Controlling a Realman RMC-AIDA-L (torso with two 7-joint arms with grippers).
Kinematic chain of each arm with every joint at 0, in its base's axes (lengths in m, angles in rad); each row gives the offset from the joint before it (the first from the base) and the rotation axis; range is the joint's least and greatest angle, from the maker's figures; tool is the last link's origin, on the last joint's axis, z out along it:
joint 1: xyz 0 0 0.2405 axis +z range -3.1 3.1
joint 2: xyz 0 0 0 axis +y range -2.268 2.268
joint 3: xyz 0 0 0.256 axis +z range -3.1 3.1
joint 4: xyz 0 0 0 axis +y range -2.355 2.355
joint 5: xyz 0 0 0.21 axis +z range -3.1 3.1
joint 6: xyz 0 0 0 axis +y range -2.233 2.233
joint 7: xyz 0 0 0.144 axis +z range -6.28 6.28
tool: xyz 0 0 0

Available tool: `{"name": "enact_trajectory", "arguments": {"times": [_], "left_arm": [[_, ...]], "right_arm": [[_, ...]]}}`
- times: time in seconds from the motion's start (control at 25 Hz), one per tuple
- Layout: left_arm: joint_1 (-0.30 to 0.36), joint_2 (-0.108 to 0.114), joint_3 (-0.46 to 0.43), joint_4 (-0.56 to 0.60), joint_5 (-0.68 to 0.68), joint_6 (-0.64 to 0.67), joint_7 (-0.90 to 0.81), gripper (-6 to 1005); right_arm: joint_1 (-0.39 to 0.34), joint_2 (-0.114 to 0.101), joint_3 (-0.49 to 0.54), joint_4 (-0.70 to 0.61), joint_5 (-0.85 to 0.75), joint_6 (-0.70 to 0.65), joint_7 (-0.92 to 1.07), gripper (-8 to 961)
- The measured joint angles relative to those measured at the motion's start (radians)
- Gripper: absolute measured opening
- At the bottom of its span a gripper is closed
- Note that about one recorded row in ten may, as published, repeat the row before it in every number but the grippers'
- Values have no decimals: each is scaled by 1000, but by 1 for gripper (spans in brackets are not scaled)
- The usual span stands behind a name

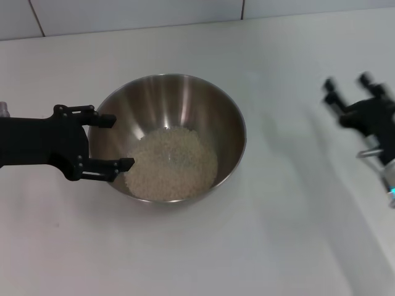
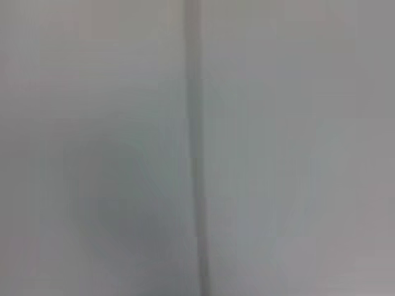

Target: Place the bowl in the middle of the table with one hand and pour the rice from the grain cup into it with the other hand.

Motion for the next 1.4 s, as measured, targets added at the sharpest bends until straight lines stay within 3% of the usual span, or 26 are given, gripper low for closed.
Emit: {"name": "enact_trajectory", "arguments": {"times": [0.12,0.24,0.32,0.4,0.48,0.6,0.76,1.0,1.4], "left_arm": [[0,0,0,0,0,-1,1,862],[-1,0,-1,0,1,-2,1,862],[-1,0,-2,0,0,-2,1,862],[-2,0,-2,0,0,-3,1,862],[-4,-1,-1,0,0,-5,1,862],[-10,-2,-1,0,0,-6,-1,862],[-13,-1,0,0,0,-7,-6,862],[-14,-2,0,0,1,-7,-7,863],[-13,-1,0,0,2,-7,-8,863]], "right_arm": [[7,-21,9,-107,-46,-186,127,632],[95,-67,-68,-303,-150,-286,402,722],[176,-90,-199,-467,-226,-325,621,787],[240,-97,-370,-615,-271,-352,768,820],[281,-85,-580,-779,-288,-372,896,820],[294,-44,-873,-1038,-292,-371,1101,820],[293,-11,-1112,-1265,-331,-354,1320,820],[331,-1,-1250,-1348,-423,-343,1484,820],[334,2,-1271,-1348,-423,-316,1500,820]]}}
